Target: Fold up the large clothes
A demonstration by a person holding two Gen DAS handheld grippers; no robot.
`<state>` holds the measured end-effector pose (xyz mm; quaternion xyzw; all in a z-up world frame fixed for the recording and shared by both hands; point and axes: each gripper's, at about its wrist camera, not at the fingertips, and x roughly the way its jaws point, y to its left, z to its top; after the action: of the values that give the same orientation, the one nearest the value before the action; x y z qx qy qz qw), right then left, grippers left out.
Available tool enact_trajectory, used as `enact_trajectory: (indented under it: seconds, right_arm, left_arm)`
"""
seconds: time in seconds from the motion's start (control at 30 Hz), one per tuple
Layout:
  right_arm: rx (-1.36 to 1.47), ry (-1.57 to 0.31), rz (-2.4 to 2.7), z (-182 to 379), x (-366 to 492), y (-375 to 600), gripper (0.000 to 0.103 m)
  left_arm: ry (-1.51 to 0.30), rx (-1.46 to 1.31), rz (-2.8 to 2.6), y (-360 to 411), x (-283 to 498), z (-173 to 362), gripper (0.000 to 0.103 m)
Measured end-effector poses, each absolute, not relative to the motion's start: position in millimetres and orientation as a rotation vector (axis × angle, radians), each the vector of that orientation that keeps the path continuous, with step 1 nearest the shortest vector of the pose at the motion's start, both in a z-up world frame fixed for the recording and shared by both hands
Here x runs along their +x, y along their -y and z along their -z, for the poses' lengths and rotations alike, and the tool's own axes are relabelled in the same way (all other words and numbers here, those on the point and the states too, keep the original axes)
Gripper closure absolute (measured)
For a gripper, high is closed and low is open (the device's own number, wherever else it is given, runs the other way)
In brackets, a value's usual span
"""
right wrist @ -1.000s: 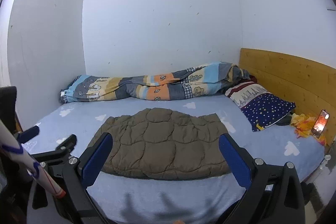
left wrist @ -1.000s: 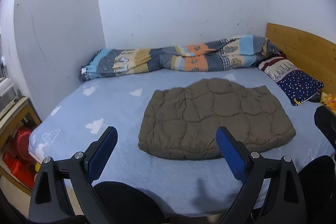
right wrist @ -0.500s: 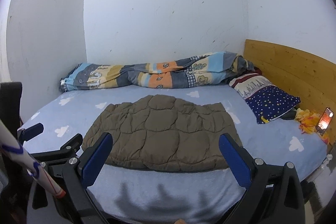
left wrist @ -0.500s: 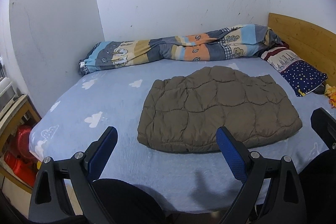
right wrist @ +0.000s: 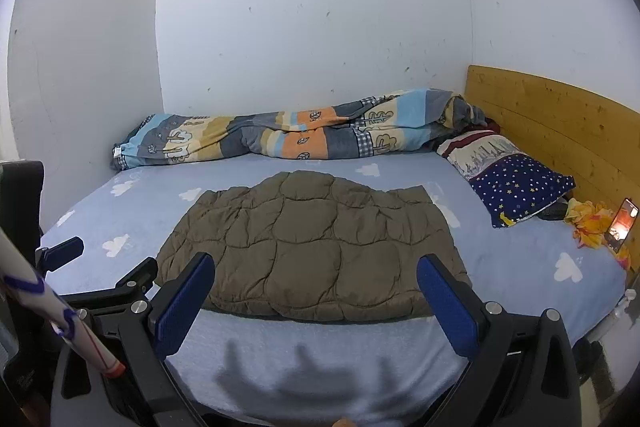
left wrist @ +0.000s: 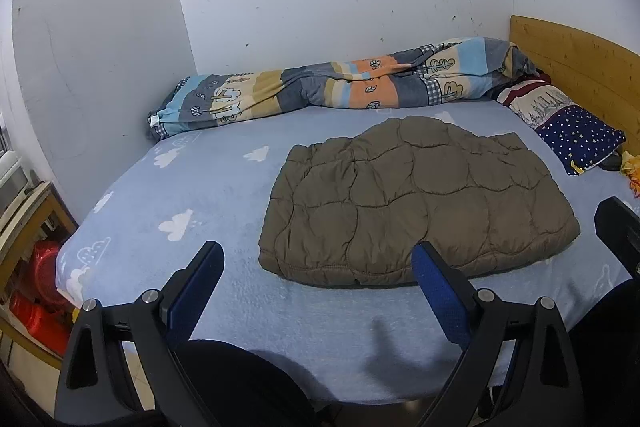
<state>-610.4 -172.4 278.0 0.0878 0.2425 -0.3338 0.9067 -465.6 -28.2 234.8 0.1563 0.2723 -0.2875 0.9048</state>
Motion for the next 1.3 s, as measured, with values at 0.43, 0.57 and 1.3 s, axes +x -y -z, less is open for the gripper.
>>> enact_trajectory:
  seconds: [0.43, 0.57, 1.3]
  right_arm:
    - [0.178, -0.51, 0.686, -274.0, -609.6, 175.2, 0.0]
    - [0.178, -0.508, 0.686, -274.0, -610.2, 175.8, 0.0]
    - [0.186, -0.523, 0.69, -268.9, -610.9, 177.1, 0.0]
  left_arm:
    - [-0.563, 0.34, 0.6, 26.2, -465.7, -229.6, 0.009]
    - [-0.566, 0.343, 0.596, 25.6, -465.0, -229.6, 0.009]
    - [-0.567, 0.351, 0.599, 25.9, -465.0, -228.1, 0.009]
